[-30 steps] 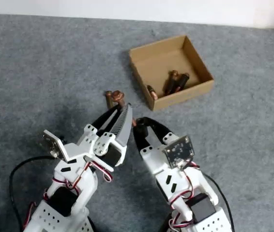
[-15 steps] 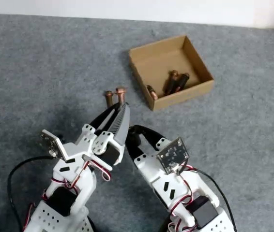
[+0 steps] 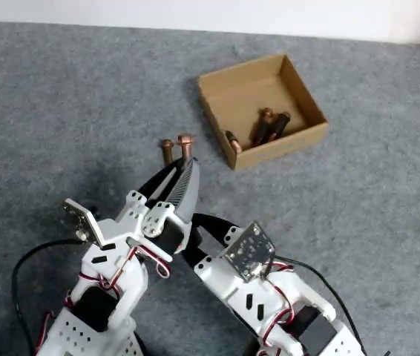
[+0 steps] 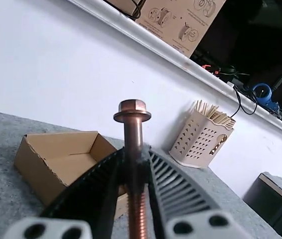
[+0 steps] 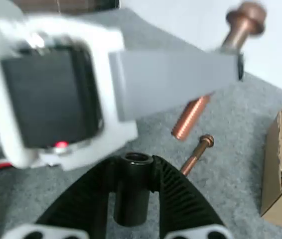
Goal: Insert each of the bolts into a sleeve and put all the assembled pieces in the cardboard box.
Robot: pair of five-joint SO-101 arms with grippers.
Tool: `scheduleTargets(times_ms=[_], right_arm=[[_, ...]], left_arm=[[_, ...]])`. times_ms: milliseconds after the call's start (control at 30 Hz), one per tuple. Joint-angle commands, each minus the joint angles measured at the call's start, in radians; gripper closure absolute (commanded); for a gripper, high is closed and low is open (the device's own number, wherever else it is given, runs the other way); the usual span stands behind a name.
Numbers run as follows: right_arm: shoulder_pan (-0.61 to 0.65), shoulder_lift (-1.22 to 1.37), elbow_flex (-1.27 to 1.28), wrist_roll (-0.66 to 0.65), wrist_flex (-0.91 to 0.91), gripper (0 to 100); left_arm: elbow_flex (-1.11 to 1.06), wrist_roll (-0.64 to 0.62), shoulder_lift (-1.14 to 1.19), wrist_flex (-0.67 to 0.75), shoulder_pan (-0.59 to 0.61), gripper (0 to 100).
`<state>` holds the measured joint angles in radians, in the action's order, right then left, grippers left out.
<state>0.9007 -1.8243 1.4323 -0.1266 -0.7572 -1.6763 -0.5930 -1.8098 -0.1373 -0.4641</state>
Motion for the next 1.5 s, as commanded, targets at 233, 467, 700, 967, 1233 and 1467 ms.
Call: scheduleTargets(times_ms=[233, 467, 700, 967, 1233, 1467], right_arm=[[-0.104, -0.013, -0.061, 0.006, 0.001, 99.4], [-0.159, -0.013, -0.054, 0.006, 0.01, 99.4], [-0.203, -0.013, -0.051, 0.006, 0.07, 99.4], [-0.205, -0.013, -0.051, 0.009, 0.07, 99.4], [-0.203, -0.013, -0.05, 0.008, 0.07, 99.4], [-0.202, -0.013, -0.022, 0.006, 0.073, 99.4]], left_arm=[[-0.019, 0.005, -0.013, -0.157, -0.136, 99], [-0.01, 0.005, -0.013, -0.155, -0.142, 99], [0.001, 0.006, -0.013, -0.155, -0.143, 99], [0.008, 0.025, -0.013, -0.153, -0.127, 99], [0.061, 0.044, -0.013, -0.155, -0.073, 99], [0.077, 0.048, -0.013, -0.127, -0.067, 99]])
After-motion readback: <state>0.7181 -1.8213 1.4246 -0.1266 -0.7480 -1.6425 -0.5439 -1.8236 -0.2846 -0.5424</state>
